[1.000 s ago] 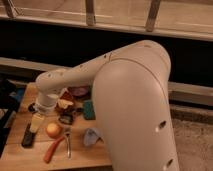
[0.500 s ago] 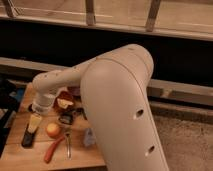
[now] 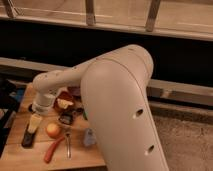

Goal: Place apple in purple bowl

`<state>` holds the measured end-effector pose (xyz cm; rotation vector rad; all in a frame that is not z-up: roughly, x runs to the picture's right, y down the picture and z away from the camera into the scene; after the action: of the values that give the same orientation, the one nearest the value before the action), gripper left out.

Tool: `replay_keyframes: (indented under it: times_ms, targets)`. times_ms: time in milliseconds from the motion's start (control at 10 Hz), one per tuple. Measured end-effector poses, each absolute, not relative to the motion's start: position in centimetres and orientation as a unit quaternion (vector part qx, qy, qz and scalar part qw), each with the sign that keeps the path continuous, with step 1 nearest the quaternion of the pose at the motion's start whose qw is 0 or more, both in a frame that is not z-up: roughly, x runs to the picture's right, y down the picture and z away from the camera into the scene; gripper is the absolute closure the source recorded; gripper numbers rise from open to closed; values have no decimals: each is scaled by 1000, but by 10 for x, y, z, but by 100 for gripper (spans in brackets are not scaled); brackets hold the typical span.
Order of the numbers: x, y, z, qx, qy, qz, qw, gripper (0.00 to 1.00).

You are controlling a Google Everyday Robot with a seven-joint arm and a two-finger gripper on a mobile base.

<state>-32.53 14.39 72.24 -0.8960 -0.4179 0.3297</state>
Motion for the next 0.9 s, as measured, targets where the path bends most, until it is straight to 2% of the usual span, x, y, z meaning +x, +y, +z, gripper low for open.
replay_keyframes:
  times_ms: [500, 900]
  targets:
    - [-305, 196, 769, -462, -225, 175, 840, 20]
    - [-304, 218, 787, -482, -229, 184, 826, 20]
